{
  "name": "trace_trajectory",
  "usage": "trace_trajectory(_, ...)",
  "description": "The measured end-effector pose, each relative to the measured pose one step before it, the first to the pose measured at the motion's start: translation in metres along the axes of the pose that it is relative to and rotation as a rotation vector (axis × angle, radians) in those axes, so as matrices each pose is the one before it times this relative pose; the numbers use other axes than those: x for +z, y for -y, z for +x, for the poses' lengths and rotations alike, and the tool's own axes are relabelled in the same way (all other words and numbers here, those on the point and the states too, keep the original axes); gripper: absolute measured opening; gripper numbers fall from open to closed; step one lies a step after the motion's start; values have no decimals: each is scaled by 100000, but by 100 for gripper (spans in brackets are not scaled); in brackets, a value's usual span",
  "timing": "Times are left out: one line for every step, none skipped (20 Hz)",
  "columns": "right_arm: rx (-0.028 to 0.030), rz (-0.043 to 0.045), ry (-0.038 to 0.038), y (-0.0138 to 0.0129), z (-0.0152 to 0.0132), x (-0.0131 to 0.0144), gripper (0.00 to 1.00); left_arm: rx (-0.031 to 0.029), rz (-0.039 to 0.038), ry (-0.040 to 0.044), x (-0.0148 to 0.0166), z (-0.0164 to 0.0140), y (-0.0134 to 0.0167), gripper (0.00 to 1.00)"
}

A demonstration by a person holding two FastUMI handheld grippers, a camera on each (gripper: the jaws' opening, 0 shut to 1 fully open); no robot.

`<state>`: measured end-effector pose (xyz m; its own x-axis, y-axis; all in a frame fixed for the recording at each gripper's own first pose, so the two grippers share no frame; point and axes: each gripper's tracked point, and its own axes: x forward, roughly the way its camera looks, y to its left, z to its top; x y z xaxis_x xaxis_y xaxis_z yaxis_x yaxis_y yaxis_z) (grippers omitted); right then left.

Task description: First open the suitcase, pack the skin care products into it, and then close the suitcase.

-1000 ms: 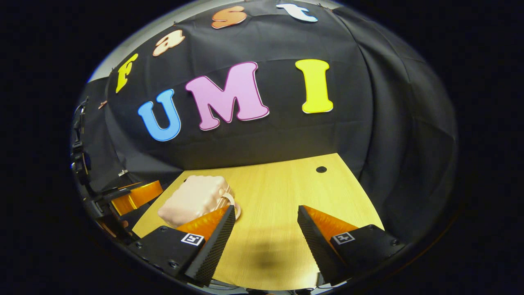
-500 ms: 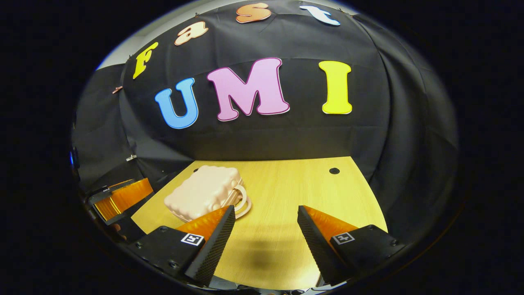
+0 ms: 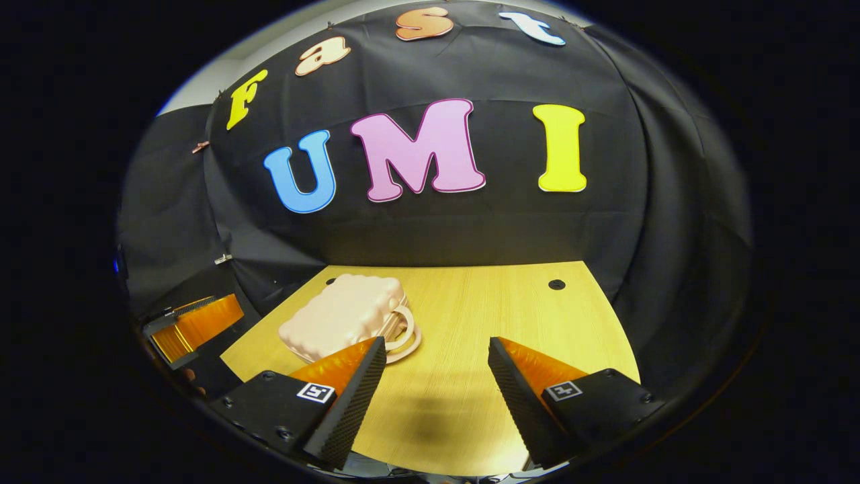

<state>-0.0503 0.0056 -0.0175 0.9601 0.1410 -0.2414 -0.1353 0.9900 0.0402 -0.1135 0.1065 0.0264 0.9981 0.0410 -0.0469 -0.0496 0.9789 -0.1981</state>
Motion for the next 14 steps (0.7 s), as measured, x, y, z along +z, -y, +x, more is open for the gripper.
trace_trajectory(-144,-715,694,20,-128,78,97,209,-575,-6,-86,-28,-38,96)
trace_trajectory(-21,-382,441,-6,-57,118,97,339,-322,-42,36,-13,-75,96)
trace_trajectory(162,4,31,-12,-53,-56,97,304,-91,25,-33,-60,-56,96)
trace_trajectory(-31,398,-209,46,18,-52,97,244,114,7,59,-16,-68,96)
trace_trajectory(-85,542,-253,-22,-9,-88,97,138,145,61,-91,-12,-44,96)
trace_trajectory(-170,543,-57,52,-25,-16,97,81,85,-160,26,0,19,96)
trace_trajectory(-151,294,7,45,72,41,97,209,104,-341,-131,98,-54,96)
trace_trajectory(-89,-86,-89,20,82,-35,97,90,56,-270,10,51,48,96)
trace_trajectory(133,-198,-21,-61,17,-10,97,-24,35,177,30,-130,-39,96)
trace_trajectory(106,-41,38,-17,28,104,97,132,39,0,17,-57,-16,96)
trace_trajectory(54,95,127,-29,4,-67,97,131,57,-62,-88,-13,-50,96)
trace_trajectory(132,129,149,-68,82,130,97,62,100,63,45,-7,-15,96)
trace_trajectory(219,10,55,-89,81,63,97,137,226,-86,-47,-116,-67,96)
trace_trajectory(190,-136,50,-98,15,18,97,256,199,-56,-5,30,-7,96)
